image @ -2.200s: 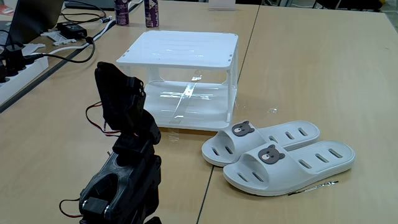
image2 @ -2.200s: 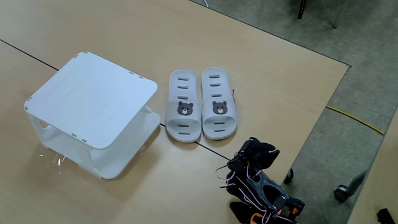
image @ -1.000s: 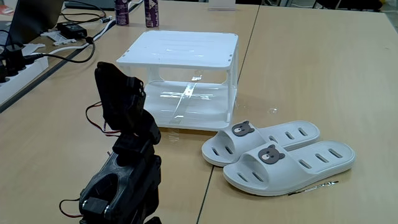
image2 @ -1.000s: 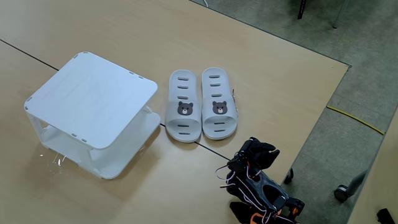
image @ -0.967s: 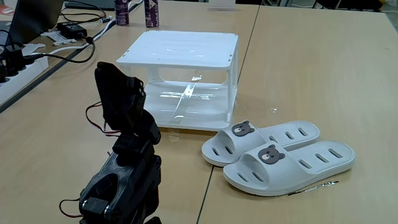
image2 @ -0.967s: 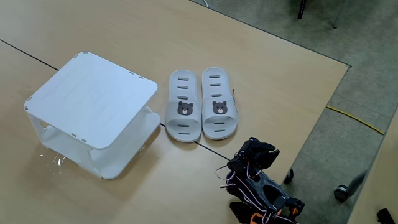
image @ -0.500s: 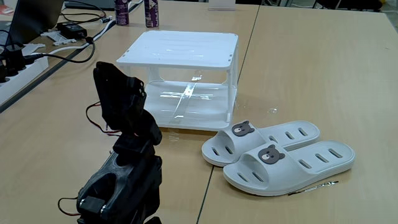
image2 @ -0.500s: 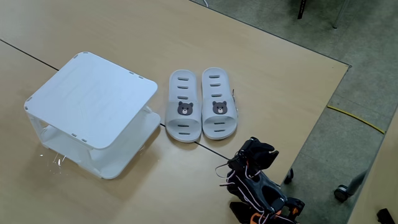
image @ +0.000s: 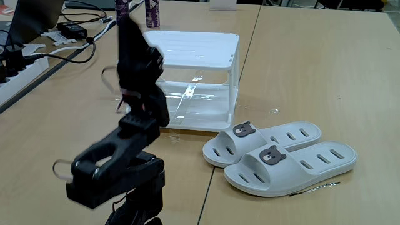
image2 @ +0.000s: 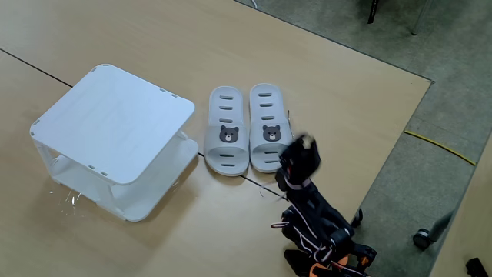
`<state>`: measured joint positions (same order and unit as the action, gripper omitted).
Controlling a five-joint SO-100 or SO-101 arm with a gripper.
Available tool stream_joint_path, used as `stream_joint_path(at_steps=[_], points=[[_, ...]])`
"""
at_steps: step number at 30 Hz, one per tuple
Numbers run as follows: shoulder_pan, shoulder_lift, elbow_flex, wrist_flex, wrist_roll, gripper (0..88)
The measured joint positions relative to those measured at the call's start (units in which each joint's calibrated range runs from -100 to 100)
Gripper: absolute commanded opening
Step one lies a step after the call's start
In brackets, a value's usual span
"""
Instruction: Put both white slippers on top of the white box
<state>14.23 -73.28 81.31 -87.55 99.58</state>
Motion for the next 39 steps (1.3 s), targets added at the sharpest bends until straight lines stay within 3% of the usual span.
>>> stream_joint_path(at_steps=[6,9,16,24,39], points=[[0.0,12.4,-10.1,24.8,0.0,0.8],[0.0,18.4,-10.7,29.8,0.0,0.8],[0.0,35.3,-9.3,30.3,0.0,0.8],[-0.5,36.9,16.7,25.5,0.0,0.8],[-0.9,61.4,17.0,23.9,0.0,0.8]])
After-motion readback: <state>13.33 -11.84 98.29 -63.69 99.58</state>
